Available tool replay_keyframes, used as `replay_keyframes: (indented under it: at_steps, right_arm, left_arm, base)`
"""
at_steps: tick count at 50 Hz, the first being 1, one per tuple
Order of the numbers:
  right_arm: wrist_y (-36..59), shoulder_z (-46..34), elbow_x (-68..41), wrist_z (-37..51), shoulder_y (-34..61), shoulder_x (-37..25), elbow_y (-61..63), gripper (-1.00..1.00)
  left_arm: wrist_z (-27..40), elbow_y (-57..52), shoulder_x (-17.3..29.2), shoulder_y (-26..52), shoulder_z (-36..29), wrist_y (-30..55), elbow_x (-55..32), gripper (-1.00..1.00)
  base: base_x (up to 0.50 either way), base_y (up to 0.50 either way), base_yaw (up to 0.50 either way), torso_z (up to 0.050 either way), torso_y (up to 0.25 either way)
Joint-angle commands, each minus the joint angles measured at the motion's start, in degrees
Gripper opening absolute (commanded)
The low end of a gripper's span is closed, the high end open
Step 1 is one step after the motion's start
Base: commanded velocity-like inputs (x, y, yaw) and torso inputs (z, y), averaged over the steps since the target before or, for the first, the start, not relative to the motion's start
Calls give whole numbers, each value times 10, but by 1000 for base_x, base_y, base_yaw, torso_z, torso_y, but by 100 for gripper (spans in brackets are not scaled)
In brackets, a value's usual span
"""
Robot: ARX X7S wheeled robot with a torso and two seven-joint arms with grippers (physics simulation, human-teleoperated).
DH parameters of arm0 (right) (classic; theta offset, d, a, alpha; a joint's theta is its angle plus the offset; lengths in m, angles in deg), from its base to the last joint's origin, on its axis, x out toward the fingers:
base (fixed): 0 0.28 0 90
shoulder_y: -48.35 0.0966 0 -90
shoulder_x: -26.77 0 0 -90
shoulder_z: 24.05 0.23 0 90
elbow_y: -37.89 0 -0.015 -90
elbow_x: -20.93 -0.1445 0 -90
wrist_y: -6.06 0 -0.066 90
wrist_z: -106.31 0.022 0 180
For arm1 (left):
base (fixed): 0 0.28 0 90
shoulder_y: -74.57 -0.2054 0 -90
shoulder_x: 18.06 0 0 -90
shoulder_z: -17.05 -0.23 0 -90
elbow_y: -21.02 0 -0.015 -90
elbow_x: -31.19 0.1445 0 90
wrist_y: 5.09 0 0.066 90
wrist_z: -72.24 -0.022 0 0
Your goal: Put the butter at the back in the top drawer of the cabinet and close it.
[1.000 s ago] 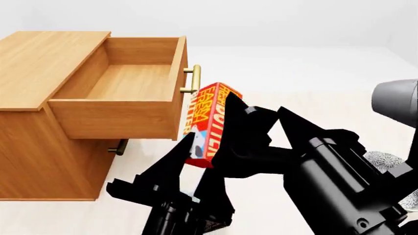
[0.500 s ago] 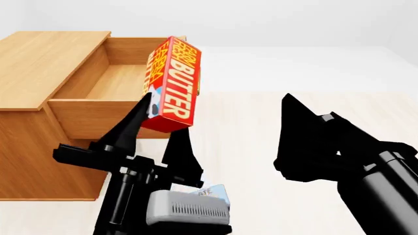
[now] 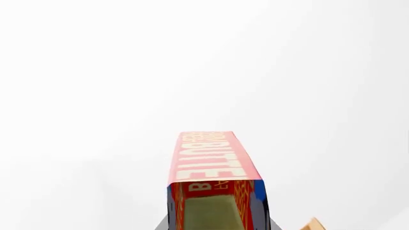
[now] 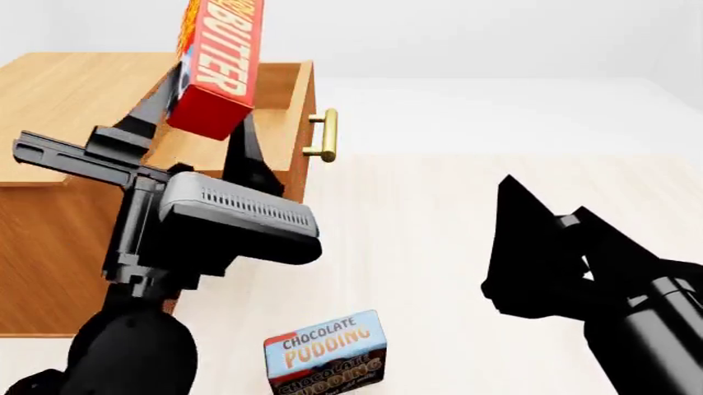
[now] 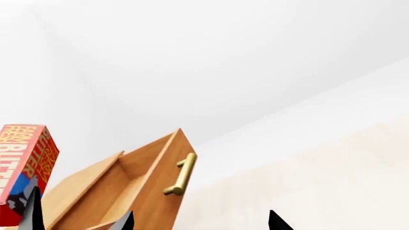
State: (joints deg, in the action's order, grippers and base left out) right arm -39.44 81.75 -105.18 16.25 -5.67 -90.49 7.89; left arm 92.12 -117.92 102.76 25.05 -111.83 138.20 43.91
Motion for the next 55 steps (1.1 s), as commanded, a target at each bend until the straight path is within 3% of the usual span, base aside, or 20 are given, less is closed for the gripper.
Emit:
replay_keyframes:
  at_steps: [1, 23, 40, 55]
  right_arm:
    - [10, 7, -1, 0, -7, 3, 0, 100]
    - [42, 14, 0, -1, -25, 29, 0, 100]
    - [67, 43, 11, -35, -50, 32, -18, 100]
    - [68, 58, 13, -55, -63, 20, -23, 100]
  left_arm:
    - [-31, 73, -39, 49, 140, -30, -77, -100]
    - [-94, 254, -136, 144, 243, -22, -209, -100]
    - [-119, 414, -194, 220, 276, -6, -260, -100]
    - [-97, 562, -200, 288, 231, -9, -216, -100]
  base:
    - [0, 0, 0, 0, 0]
    - [0, 0, 0, 0, 1]
    - [0, 0, 0, 1, 1]
    - [0, 0, 0, 0, 2]
